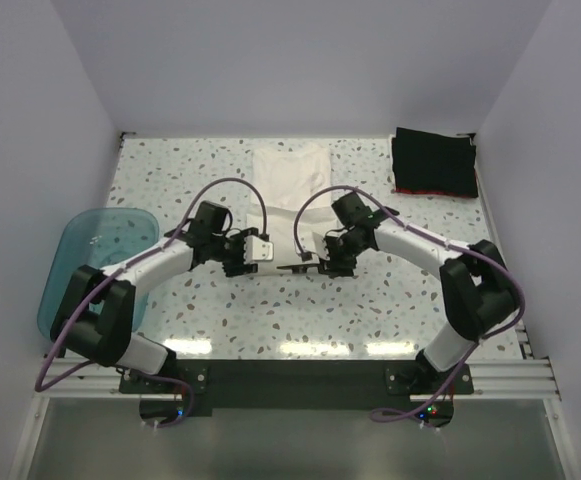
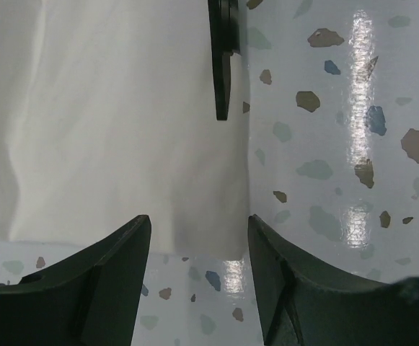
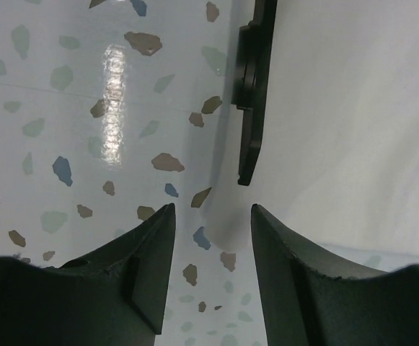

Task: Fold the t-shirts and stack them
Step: Fold the tshirt

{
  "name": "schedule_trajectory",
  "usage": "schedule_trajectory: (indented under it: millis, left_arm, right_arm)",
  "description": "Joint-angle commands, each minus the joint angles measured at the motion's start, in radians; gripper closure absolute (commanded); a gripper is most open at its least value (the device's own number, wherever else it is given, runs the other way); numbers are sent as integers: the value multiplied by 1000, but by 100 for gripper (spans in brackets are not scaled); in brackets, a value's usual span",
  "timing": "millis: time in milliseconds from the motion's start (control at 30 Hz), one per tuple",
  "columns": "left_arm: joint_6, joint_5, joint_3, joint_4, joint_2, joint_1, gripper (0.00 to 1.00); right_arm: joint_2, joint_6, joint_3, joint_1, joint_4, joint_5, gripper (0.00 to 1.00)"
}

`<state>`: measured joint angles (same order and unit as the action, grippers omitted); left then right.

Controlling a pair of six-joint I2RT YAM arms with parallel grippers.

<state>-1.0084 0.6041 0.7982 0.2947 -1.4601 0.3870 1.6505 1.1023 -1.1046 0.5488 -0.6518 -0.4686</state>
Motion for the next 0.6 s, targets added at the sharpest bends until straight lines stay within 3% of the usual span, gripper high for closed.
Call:
schedule_trajectory:
  millis: [0, 367, 467, 567]
  left_arm:
    - [17, 2, -7, -25, 1, 3, 39]
    - [17, -12, -17, -45, -106, 32, 38]
    - [5, -20, -34, -35, -117, 38, 39]
    - [-4, -36, -45, -25, -115, 39, 48]
  right_arm:
    - [11, -25, 35, -4, 70, 1, 50]
    - [91, -22, 89, 10, 192, 54, 57]
    - [92, -18, 94, 11, 196, 62, 64]
    - [92, -13, 106, 13, 204, 85, 74]
